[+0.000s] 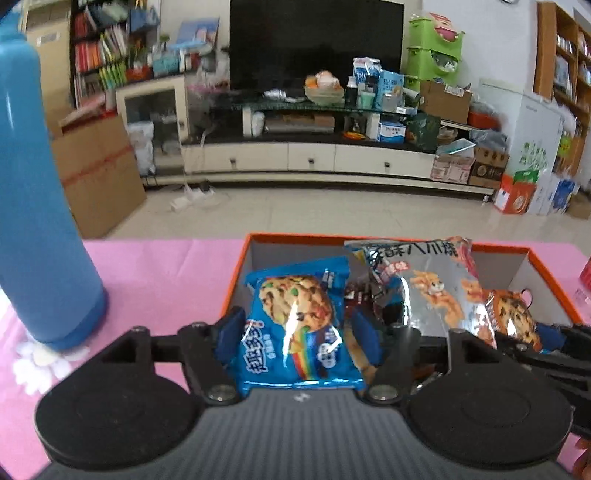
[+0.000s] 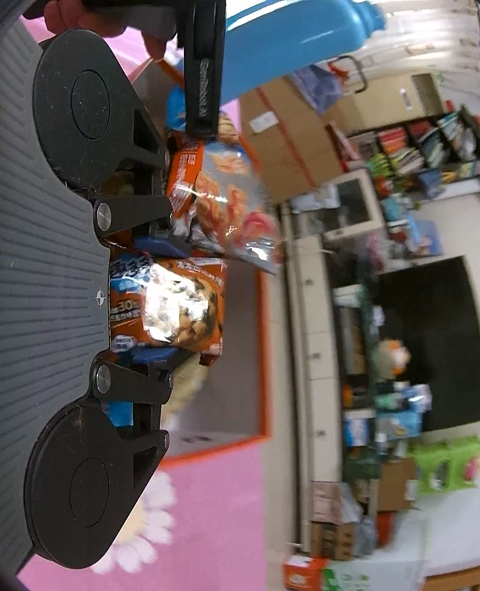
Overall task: Organize snacks
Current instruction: 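Open both grippers to release the cookie packs into the orange box, then grasp green-wrapped cake with right gripper while left grasps Danisa cookie packet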
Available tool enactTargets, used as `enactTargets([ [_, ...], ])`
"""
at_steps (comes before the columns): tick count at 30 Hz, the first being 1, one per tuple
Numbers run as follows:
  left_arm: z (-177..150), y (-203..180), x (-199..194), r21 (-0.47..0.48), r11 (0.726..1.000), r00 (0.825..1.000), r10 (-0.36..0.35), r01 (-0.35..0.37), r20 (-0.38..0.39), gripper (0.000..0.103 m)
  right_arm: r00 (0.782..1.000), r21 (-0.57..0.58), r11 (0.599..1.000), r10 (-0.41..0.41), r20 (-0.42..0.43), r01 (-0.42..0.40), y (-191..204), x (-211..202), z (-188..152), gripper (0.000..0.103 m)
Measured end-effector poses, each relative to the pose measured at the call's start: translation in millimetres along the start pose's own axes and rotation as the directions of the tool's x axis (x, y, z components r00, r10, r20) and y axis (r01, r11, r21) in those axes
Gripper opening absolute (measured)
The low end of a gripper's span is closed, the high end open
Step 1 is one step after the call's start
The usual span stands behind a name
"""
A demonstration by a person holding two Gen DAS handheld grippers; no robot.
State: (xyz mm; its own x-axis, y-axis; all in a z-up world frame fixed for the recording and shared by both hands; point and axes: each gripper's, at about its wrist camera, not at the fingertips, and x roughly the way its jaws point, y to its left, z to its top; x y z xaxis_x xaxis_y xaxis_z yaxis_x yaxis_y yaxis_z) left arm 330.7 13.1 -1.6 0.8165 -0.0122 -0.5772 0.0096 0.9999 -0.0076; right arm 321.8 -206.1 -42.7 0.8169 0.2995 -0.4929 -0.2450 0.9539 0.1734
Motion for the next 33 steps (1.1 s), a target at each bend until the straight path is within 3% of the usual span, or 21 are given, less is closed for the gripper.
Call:
enactTargets([
  [2,0,1,-8,0.015,1.000,1.000,0.007,-0.008,0.018,0.065,1.000,0.001,1.000,-0.013,0.010,0.013,3,-2,-1,0.037],
  [4,1,5,-15,-0.004,1.000,1.000,0.000,0.000,0.030,0.066,0.999,-0.009,1.000,-0.011,0.042,0.011,3,-11,3,0.048],
  [5,2,8,-18,-0.018,1.000,0.999,-0.012,0.013,0.031,0.066,0.998,-0.011,1.000,-0.007,0.066,0.008,3,-19,5,0.068],
  [6,2,10,-21,-0.030,0.999,0.999,-0.021,0.022,0.031,0.066,0.996,-0.005,1.000,-0.014,0.087,0.015,2,-28,6,0.080],
  [11,2,10,-42,-0.019,1.000,0.999,-0.015,0.016,0.047,0.067,0.987,-0.001,1.000,-0.019,0.160,0.019,3,-70,12,0.080],
  [19,0,8,-81,0.019,1.000,0.996,0.006,-0.008,0.092,0.069,0.986,-0.064,0.998,0.009,0.166,0.002,19,-127,-1,0.081],
  [22,-8,11,-91,0.023,1.000,0.996,0.015,-0.017,0.083,0.069,0.992,-0.083,0.997,0.013,0.129,-0.002,25,-139,-21,0.083],
  [26,-27,23,-98,0.012,0.999,0.998,0.042,-0.043,0.050,0.070,0.999,-0.071,0.997,0.033,0.019,-0.031,29,-134,-52,0.083],
  [33,-83,68,-104,-0.036,0.996,0.992,0.080,-0.084,-0.099,0.074,0.990,-0.072,0.996,0.048,-0.129,-0.058,34,-120,-98,0.083],
])
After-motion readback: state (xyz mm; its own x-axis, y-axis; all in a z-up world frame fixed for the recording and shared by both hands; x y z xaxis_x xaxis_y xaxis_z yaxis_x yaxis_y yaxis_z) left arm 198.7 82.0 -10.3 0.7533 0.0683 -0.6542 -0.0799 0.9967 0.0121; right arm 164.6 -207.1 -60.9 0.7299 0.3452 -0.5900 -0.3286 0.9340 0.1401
